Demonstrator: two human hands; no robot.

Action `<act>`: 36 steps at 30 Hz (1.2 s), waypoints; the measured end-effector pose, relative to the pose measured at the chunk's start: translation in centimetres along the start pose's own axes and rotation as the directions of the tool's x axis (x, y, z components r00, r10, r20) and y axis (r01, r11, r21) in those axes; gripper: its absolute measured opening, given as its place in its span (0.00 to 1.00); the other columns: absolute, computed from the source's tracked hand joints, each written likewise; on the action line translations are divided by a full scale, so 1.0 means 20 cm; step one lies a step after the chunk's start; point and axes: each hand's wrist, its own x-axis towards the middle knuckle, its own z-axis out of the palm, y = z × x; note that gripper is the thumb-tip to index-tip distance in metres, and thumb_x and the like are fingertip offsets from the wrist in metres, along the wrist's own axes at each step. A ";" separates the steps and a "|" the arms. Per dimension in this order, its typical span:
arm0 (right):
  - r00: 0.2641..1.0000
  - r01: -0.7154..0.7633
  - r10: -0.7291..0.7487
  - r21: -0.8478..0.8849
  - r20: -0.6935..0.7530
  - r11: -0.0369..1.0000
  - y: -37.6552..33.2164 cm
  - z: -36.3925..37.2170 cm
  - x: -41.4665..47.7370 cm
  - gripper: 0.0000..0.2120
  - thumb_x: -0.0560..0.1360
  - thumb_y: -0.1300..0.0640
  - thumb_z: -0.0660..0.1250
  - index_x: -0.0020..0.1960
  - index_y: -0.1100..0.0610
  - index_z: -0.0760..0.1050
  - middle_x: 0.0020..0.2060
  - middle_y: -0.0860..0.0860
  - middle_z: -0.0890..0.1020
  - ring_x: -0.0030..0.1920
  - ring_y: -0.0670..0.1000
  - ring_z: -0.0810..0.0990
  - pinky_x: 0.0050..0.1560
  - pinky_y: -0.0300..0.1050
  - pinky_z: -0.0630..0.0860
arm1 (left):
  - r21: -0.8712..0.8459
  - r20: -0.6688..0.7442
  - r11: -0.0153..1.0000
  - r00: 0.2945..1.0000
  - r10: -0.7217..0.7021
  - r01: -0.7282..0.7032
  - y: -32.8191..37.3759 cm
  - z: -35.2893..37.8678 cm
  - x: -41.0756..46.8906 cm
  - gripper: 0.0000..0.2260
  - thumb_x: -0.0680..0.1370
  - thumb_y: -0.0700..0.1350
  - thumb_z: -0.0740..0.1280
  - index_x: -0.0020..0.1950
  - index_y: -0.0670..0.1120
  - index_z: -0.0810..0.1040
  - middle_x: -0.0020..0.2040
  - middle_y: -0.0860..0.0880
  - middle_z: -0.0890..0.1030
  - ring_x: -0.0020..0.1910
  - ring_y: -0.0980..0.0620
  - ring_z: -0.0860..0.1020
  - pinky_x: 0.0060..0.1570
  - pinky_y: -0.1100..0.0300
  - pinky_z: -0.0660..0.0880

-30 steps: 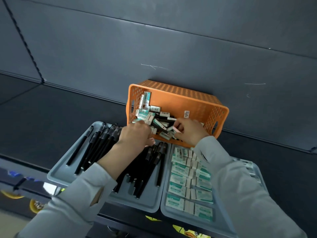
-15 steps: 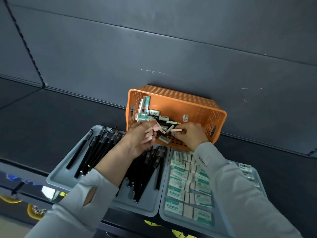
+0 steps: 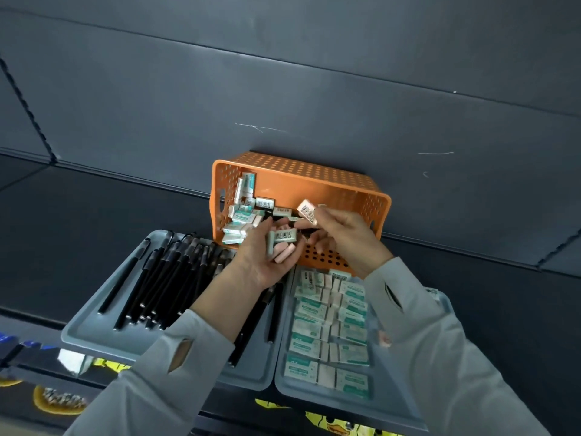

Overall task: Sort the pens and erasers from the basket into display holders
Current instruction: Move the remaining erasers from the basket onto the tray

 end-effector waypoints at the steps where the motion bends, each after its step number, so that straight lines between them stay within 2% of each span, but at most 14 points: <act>1: 1.000 -0.012 0.013 0.045 -0.019 0.999 0.00 -0.02 -0.02 0.13 0.82 0.57 0.58 0.62 0.60 0.76 0.51 0.56 0.84 0.38 0.48 0.79 0.36 0.37 0.77 | -0.004 0.001 1.000 1.000 -0.005 0.005 -0.01 0.00 0.00 0.15 0.81 0.52 0.62 0.45 0.43 0.80 0.42 0.43 0.82 0.39 0.48 0.82 0.36 0.56 0.82; 3: 0.999 -0.020 0.024 0.132 -0.030 0.991 0.02 -0.07 -0.08 0.13 0.82 0.59 0.58 0.62 0.59 0.76 0.50 0.59 0.83 0.41 0.47 0.80 0.42 0.38 0.78 | 0.014 -0.002 1.000 1.000 -0.007 0.007 -0.04 0.01 -0.01 0.14 0.81 0.52 0.63 0.43 0.43 0.80 0.37 0.45 0.82 0.33 0.50 0.81 0.34 0.59 0.81; 7: 1.000 -0.024 0.028 0.293 -0.009 0.956 0.05 -0.18 -0.22 0.14 0.80 0.63 0.60 0.64 0.61 0.76 0.54 0.60 0.83 0.49 0.49 0.82 0.48 0.37 0.79 | 0.079 0.016 0.996 0.999 -0.033 0.032 -0.11 0.01 -0.02 0.09 0.79 0.49 0.66 0.45 0.45 0.81 0.38 0.48 0.80 0.33 0.54 0.78 0.30 0.62 0.78; 12: 0.978 0.156 -0.146 0.055 -0.151 0.986 0.16 -0.28 -0.40 0.19 0.74 0.74 0.66 0.61 0.59 0.77 0.56 0.53 0.82 0.56 0.47 0.80 0.54 0.40 0.77 | 0.185 0.044 0.982 0.998 -0.049 0.040 -0.26 0.04 -0.08 0.05 0.78 0.46 0.67 0.46 0.48 0.81 0.37 0.49 0.79 0.30 0.56 0.75 0.26 0.65 0.76; 15: 0.968 0.172 -0.165 0.021 -0.191 0.985 0.20 -0.33 -0.50 0.19 0.73 0.74 0.67 0.58 0.57 0.78 0.53 0.51 0.84 0.54 0.47 0.81 0.54 0.39 0.76 | 0.183 0.050 0.983 0.998 -0.031 0.021 -0.35 0.06 -0.11 0.05 0.78 0.46 0.67 0.45 0.47 0.80 0.35 0.49 0.78 0.29 0.56 0.74 0.26 0.66 0.76; 19: 0.964 0.166 -0.158 0.018 -0.214 0.986 0.22 -0.41 -0.62 0.18 0.73 0.74 0.67 0.56 0.56 0.79 0.49 0.47 0.85 0.51 0.45 0.82 0.51 0.38 0.77 | 0.204 0.068 0.979 0.997 -0.029 0.015 -0.45 0.07 -0.13 0.04 0.77 0.46 0.68 0.48 0.47 0.79 0.38 0.48 0.78 0.31 0.55 0.75 0.28 0.65 0.76; 23: 0.925 0.133 -0.100 0.064 -0.367 0.989 0.25 -0.53 -0.73 0.13 0.73 0.69 0.70 0.54 0.56 0.82 0.44 0.50 0.86 0.42 0.46 0.81 0.47 0.41 0.77 | 0.210 0.049 0.978 0.999 0.012 -0.022 -0.53 0.10 -0.17 0.05 0.77 0.45 0.68 0.44 0.45 0.80 0.37 0.47 0.79 0.32 0.54 0.75 0.30 0.65 0.77; 26: 0.894 0.109 -0.045 0.121 -0.446 0.987 0.30 -0.62 -0.80 0.10 0.75 0.66 0.68 0.53 0.56 0.83 0.44 0.53 0.86 0.41 0.51 0.79 0.50 0.45 0.78 | 0.202 0.036 0.979 0.999 0.029 -0.036 -0.58 0.11 -0.20 0.04 0.77 0.45 0.68 0.45 0.45 0.80 0.37 0.47 0.78 0.31 0.54 0.75 0.31 0.66 0.77; 30: 0.901 0.086 -0.017 0.140 -0.434 0.986 0.35 -0.67 -0.85 0.10 0.78 0.66 0.65 0.55 0.57 0.82 0.47 0.54 0.86 0.43 0.51 0.80 0.49 0.41 0.80 | 0.187 0.033 0.981 0.999 0.042 -0.047 -0.63 0.10 -0.23 0.04 0.77 0.45 0.68 0.48 0.45 0.80 0.38 0.47 0.78 0.31 0.54 0.75 0.34 0.66 0.77; 33: 0.922 0.060 0.003 0.150 -0.388 0.987 0.36 -0.67 -0.87 0.10 0.76 0.66 0.66 0.55 0.58 0.81 0.48 0.55 0.86 0.46 0.52 0.83 0.49 0.41 0.81 | 0.187 0.023 0.979 0.997 0.074 -0.077 -0.65 0.10 -0.25 0.05 0.77 0.44 0.69 0.46 0.43 0.79 0.37 0.46 0.79 0.32 0.53 0.76 0.35 0.64 0.79; 36: 0.950 0.039 -0.002 0.112 -0.314 0.993 0.36 -0.65 -0.88 0.12 0.73 0.69 0.69 0.54 0.59 0.81 0.44 0.54 0.86 0.42 0.51 0.84 0.45 0.39 0.81 | 0.180 0.003 0.978 0.995 0.103 -0.102 -0.65 0.10 -0.27 0.05 0.77 0.43 0.69 0.47 0.41 0.80 0.37 0.44 0.81 0.32 0.51 0.80 0.35 0.61 0.80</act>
